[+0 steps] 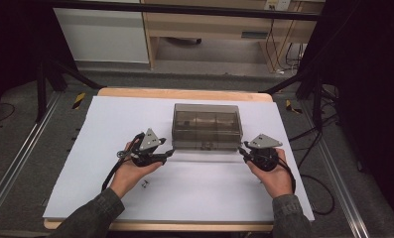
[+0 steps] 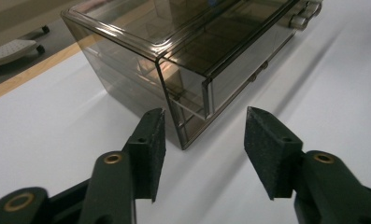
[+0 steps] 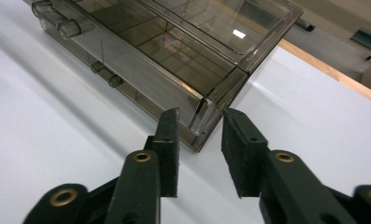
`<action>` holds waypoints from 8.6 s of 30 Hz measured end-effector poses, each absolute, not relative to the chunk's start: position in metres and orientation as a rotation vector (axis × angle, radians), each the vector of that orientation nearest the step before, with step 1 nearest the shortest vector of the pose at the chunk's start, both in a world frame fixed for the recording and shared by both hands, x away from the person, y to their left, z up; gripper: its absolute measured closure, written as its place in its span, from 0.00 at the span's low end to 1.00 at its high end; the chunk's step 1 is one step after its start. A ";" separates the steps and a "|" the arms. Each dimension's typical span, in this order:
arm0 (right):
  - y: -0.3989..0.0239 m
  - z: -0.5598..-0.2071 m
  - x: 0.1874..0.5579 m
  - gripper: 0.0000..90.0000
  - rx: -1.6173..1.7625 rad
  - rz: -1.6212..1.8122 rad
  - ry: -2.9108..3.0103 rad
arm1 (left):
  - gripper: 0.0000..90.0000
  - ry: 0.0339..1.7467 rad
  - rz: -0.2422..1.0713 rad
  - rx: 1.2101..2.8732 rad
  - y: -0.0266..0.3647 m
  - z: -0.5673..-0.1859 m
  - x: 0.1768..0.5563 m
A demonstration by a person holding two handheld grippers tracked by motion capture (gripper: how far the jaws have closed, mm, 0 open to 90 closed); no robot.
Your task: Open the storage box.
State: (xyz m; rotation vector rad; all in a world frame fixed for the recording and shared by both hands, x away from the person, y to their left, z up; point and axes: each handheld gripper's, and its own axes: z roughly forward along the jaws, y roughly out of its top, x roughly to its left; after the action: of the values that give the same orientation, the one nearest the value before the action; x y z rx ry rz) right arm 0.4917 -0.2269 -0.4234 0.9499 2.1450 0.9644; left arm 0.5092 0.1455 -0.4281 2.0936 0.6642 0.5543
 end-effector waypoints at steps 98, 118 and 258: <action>-0.232 -0.424 0.458 0.90 0.904 0.997 2.256 | 0.91 0.605 0.393 2.131 0.146 -0.428 0.486; -0.214 -0.432 0.418 0.23 1.080 0.991 2.010 | 0.26 0.631 0.393 2.300 0.181 -0.426 0.484; -0.194 -0.477 0.395 0.34 1.143 0.934 2.028 | 0.81 0.479 0.414 2.524 0.175 -0.372 0.506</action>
State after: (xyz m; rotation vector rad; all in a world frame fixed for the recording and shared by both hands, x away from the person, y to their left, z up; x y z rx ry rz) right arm 0.3952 -0.1939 -0.4769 1.1429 2.0283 0.9344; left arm 0.5064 0.1746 -0.3722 2.5235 0.4794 0.4145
